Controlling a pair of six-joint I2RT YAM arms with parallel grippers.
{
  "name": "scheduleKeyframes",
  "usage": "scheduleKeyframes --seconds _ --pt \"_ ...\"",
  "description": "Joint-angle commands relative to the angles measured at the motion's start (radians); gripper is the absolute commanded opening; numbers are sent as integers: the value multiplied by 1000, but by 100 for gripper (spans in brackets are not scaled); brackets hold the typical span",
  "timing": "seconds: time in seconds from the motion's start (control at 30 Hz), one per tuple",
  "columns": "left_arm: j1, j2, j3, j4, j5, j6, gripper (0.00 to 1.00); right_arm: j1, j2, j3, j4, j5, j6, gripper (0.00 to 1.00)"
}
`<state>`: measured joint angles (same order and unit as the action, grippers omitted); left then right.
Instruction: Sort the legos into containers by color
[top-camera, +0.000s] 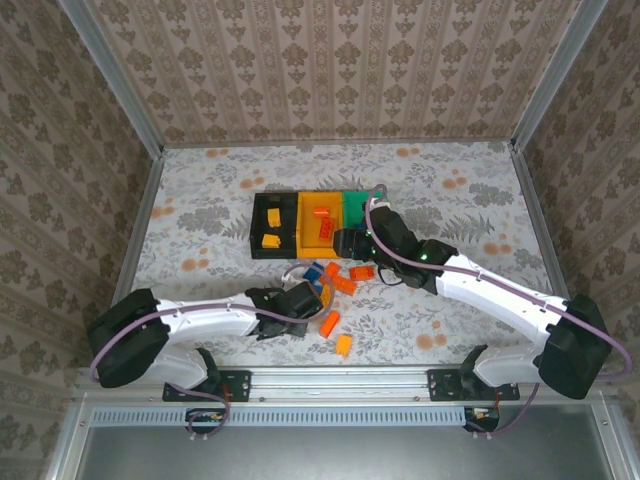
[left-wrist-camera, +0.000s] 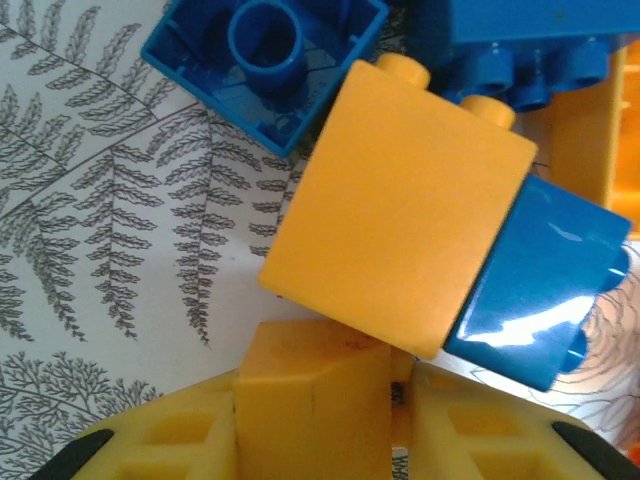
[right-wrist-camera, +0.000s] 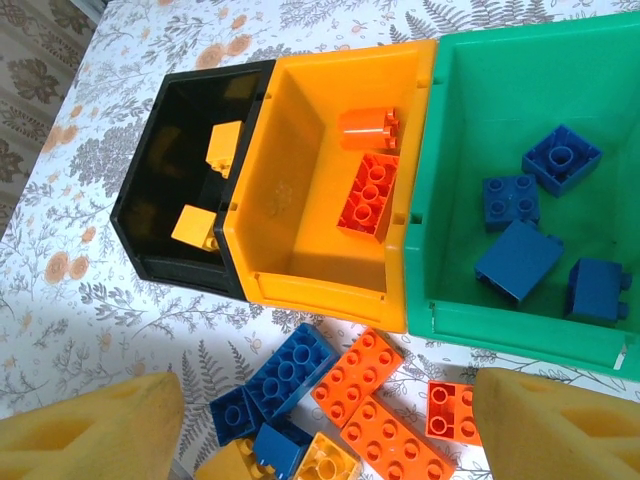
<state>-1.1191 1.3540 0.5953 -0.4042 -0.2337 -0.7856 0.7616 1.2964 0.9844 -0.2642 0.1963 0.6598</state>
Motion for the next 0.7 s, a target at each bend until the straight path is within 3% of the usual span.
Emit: scheduleKeyframes --seconds 0.0,0.17,0.3,0.43,0.67 --pt "-8 -70 7 -27 -9 -21 35 -7 -25 -15 14 18 16 78" --pt "50 -237 66 -136 -89 20 35 -7 -32 -31 24 16 23 78" --pt "206 -285 148 -138 -90 114 35 -10 -35 -42 25 22 26 78" --pt "350 -207 250 -65 -76 204 36 -15 -39 -53 17 25 29 78" --pt "517 56 431 26 -78 282 35 -23 -66 -73 1 28 34 78"
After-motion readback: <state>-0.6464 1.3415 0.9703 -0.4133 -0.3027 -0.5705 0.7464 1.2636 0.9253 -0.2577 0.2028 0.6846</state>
